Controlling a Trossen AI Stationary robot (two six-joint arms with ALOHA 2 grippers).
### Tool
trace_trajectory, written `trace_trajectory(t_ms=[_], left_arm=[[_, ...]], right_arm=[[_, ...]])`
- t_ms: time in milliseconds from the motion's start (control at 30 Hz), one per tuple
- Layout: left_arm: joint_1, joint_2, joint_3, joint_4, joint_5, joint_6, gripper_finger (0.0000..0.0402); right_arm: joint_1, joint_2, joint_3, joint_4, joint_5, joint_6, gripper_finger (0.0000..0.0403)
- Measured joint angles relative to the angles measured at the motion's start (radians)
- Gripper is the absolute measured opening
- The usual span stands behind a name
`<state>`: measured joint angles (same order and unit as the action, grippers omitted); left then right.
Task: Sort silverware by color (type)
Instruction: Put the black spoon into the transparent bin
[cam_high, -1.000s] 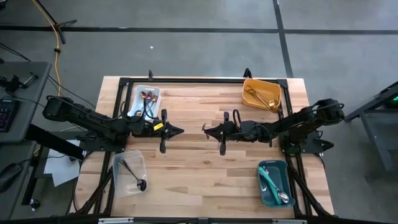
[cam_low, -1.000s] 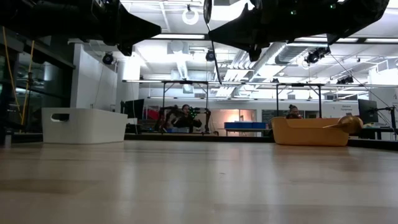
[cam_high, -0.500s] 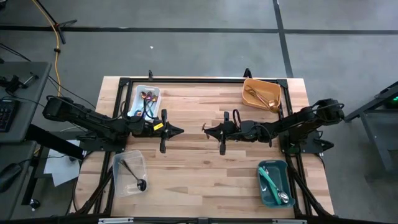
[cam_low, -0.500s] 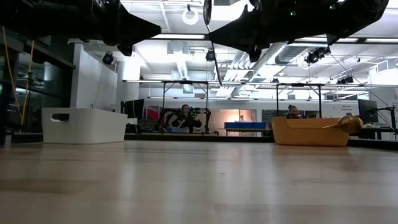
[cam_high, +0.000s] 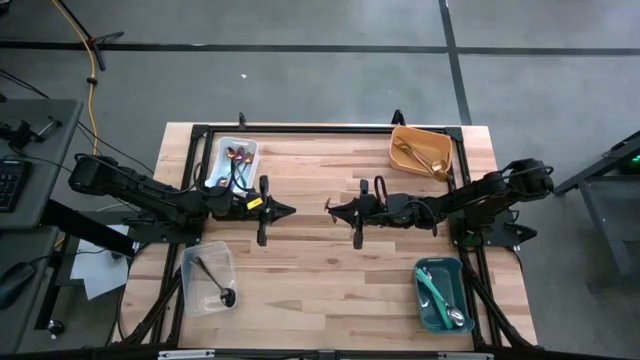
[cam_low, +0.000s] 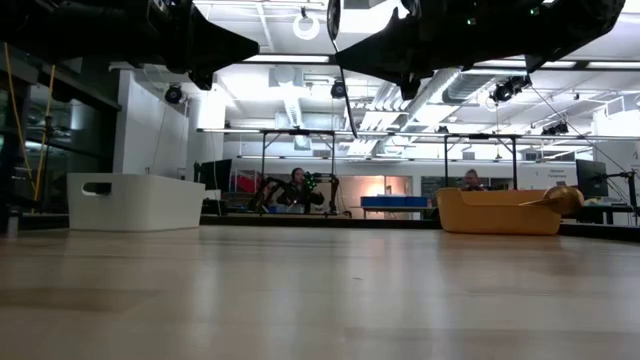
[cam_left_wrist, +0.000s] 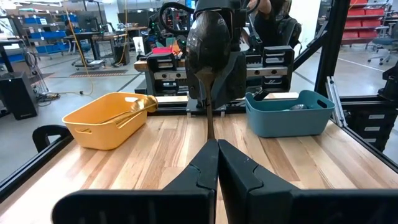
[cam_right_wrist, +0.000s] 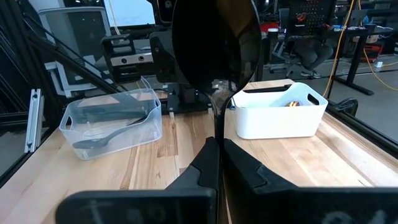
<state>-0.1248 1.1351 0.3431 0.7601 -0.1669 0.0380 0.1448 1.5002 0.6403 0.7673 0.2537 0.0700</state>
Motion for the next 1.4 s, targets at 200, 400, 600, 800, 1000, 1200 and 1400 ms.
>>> trace_trajectory(t_ms=[200,400,600,800,1000,1200,1400], left_arm=[[0.0,0.0,0.0,-0.001,0.0,0.0,0.0003],[0.0,0.001,0.0,-0.001,0.0,0.0,0.0003],[0.001,0.061,0.005,0.003,0.0,-0.026,0.0016],[0.016,0.204,0.071,0.049,0.053,-0.075,0.0085],[0.023,0.412,0.184,0.14,0.065,-0.105,0.0159],[0.034,0.584,0.306,0.235,0.061,-0.124,0.0187],[0.034,0.668,0.37,0.238,0.06,-0.123,0.0187]], right_arm=[[0.0,0.0,0.0,0.0,-0.004,0.0,0.0],[0.0,0.0,0.0,0.0,-0.023,0.003,0.0],[0.0,0.0,0.0,0.001,-0.025,0.01,0.0],[0.0,0.0,0.0,0.015,-0.025,0.011,0.0],[0.0,0.0,0.0,0.019,-0.025,0.011,0.0],[0.0,0.0,0.0,0.019,-0.045,0.02,0.0],[0.002,0.0,0.0,0.017,-0.054,0.031,0.0]])
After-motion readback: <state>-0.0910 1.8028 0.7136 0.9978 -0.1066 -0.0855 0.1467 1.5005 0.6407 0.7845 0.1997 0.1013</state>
